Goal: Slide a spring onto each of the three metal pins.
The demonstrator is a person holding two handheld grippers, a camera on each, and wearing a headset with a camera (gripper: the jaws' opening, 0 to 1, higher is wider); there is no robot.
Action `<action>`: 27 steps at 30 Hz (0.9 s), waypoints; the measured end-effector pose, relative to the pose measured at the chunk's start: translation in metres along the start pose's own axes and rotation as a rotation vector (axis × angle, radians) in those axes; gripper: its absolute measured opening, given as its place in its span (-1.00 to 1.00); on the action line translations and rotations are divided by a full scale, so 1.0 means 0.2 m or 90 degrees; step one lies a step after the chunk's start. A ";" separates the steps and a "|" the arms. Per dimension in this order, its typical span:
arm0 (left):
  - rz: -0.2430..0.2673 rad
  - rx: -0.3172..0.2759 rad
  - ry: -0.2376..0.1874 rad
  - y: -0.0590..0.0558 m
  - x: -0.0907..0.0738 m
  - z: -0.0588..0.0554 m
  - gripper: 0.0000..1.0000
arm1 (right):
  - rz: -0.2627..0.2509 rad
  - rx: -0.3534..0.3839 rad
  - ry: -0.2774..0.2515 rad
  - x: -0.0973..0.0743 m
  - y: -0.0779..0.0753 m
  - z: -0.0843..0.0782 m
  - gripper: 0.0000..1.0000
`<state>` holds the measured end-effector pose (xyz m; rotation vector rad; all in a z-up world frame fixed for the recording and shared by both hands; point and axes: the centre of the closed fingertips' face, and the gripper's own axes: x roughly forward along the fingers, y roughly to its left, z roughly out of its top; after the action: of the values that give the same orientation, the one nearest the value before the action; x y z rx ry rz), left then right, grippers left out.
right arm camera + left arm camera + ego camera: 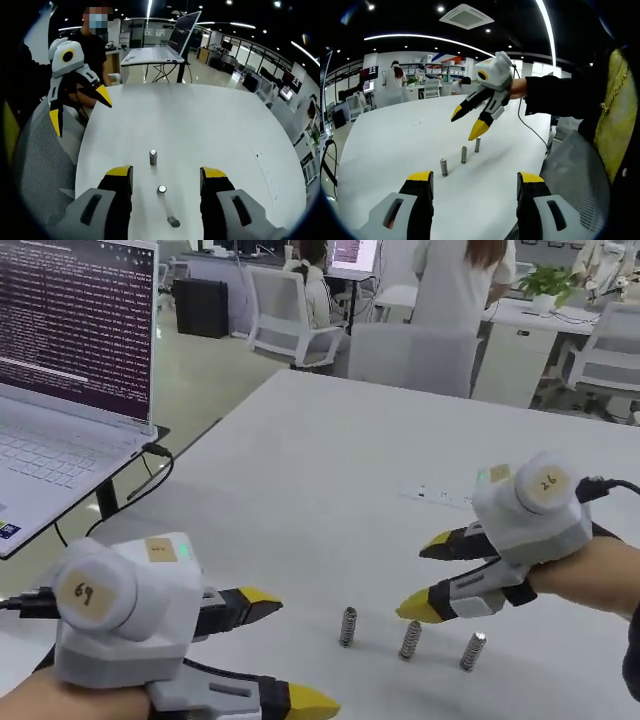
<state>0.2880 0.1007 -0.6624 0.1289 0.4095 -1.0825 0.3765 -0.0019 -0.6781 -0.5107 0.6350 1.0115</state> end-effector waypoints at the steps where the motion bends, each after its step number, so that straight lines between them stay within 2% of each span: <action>1: -0.001 0.000 0.001 0.00 0.00 0.00 0.27 | -0.004 0.003 -0.005 -0.01 0.00 0.00 0.05; 4: -0.003 0.002 0.001 0.00 0.01 0.00 0.27 | -0.022 0.022 -0.028 -0.06 0.00 0.00 0.09; 15: -0.007 0.006 -0.004 -0.01 0.02 0.03 0.28 | -0.078 0.052 -0.065 -0.23 0.02 -0.05 0.23; 27: -0.006 0.006 -0.010 -0.01 0.03 0.04 0.30 | -0.135 0.095 -0.111 -0.42 0.12 -0.16 0.40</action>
<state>0.2911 0.0927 -0.6563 0.1267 0.3921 -1.0935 0.3155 -0.0632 -0.6458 -0.3465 0.4848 0.7914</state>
